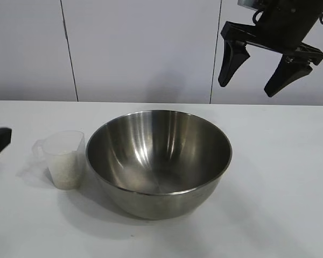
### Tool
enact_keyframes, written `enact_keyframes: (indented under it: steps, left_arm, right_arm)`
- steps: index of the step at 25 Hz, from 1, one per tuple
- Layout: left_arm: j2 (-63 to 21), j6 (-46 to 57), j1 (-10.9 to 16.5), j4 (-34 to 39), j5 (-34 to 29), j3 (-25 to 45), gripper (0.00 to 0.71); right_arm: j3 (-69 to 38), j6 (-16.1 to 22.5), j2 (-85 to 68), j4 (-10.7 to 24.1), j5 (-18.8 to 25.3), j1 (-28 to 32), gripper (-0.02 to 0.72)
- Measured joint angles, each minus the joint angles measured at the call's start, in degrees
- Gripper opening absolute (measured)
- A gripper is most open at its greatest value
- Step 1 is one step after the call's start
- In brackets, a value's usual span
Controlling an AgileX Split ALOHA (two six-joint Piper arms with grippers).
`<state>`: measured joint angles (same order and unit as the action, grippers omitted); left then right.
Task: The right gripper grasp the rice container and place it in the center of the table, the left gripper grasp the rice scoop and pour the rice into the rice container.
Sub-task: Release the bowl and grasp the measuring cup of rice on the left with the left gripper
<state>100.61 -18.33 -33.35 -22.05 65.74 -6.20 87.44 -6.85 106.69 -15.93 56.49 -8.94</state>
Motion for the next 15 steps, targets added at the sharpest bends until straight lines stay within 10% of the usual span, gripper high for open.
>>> enact_keyframes:
  steps: [15]
  left_arm:
    - [11.69,0.0,0.0,-1.04,0.21,-7.91,0.54]
  right_arm:
    - [0.0,0.0,0.0,-0.16,0.18,0.0,0.623]
